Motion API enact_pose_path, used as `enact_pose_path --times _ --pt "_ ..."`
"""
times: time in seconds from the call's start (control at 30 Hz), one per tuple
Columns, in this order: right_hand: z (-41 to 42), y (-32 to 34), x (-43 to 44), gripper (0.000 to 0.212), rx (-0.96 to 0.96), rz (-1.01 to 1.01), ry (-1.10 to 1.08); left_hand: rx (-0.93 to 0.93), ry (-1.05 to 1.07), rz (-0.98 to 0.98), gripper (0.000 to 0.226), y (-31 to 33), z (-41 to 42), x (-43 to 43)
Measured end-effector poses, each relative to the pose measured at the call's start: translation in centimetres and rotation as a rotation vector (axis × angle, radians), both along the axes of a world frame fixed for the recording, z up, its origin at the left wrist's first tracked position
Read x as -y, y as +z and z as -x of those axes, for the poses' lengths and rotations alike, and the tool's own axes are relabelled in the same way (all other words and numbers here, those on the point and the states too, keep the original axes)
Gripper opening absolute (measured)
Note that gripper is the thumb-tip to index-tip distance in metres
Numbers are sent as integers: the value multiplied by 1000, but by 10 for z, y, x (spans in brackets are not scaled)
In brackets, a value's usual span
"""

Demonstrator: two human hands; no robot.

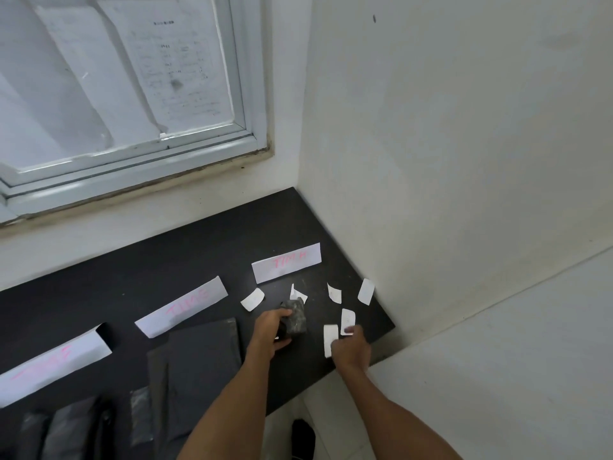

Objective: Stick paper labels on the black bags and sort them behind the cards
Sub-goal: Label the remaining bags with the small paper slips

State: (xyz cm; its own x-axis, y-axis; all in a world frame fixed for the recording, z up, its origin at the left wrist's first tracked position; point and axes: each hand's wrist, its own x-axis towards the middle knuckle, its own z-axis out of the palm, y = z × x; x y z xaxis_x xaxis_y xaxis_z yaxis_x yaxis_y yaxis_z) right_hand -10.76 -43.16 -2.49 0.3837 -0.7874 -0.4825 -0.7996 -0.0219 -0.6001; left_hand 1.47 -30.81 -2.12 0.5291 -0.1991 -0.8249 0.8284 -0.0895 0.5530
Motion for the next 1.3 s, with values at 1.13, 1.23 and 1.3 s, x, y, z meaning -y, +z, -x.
enact_pose_path --times 1.13,1.23,1.3 --pt "-66 96 -175 39 550 28 366 297 141 198 18 97 -1 -163" --pt "-65 100 -181 39 540 70 384 336 162 180 13 97 1 -167" --pt "-65 103 -187 36 530 153 395 361 193 157 16 97 1 -168"
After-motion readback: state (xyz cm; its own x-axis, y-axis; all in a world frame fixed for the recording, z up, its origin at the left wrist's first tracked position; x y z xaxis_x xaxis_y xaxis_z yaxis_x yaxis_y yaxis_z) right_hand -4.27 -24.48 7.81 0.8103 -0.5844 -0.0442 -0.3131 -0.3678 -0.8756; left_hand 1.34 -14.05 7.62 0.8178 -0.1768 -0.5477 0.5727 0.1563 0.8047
